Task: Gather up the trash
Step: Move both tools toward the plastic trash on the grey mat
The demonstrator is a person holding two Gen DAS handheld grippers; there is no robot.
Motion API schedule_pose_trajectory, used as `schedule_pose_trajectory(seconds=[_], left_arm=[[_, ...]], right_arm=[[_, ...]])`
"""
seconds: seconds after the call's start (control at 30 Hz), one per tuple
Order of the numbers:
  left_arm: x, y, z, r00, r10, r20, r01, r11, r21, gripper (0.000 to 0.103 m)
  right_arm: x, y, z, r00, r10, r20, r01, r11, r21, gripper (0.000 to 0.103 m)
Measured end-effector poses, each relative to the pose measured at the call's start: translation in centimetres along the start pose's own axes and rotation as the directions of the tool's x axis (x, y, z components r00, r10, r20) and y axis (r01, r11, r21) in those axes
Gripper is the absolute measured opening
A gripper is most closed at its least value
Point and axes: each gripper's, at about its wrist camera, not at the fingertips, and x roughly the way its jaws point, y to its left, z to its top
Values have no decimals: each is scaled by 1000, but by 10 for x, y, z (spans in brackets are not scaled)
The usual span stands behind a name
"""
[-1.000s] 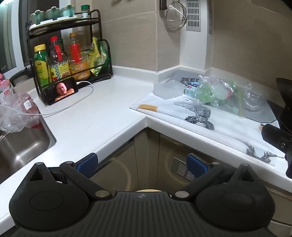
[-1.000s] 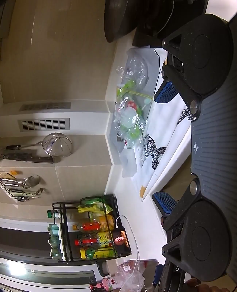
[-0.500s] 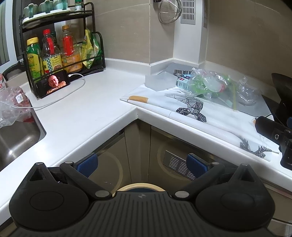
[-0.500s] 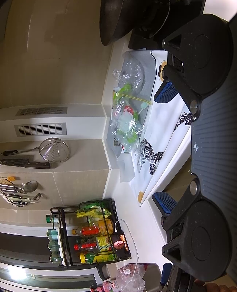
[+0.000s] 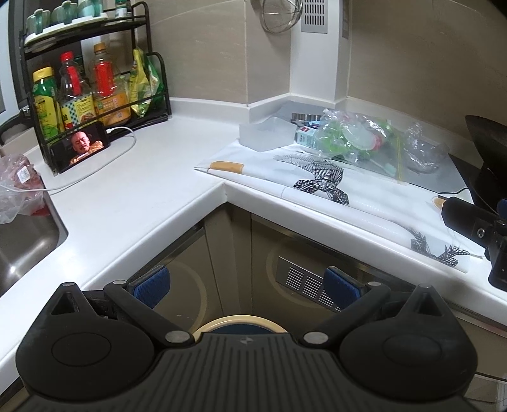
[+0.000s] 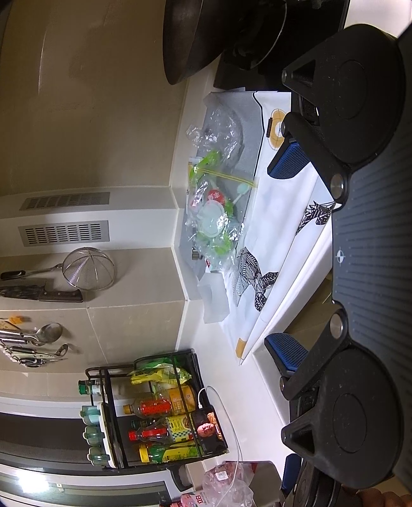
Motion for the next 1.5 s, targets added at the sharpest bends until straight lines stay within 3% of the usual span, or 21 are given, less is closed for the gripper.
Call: schedule_pose_trajectory(seconds=[0.67, 1.5], left_arm=[[26, -34, 14, 998, -50, -31, 52, 997, 54, 103], [15, -26, 7, 999, -44, -25, 44, 999, 24, 103]], right_arm=[[10, -27, -4, 998, -69, 1, 69, 998, 5, 103], [4, -21, -4, 998, -68, 13, 68, 998, -7, 103]])
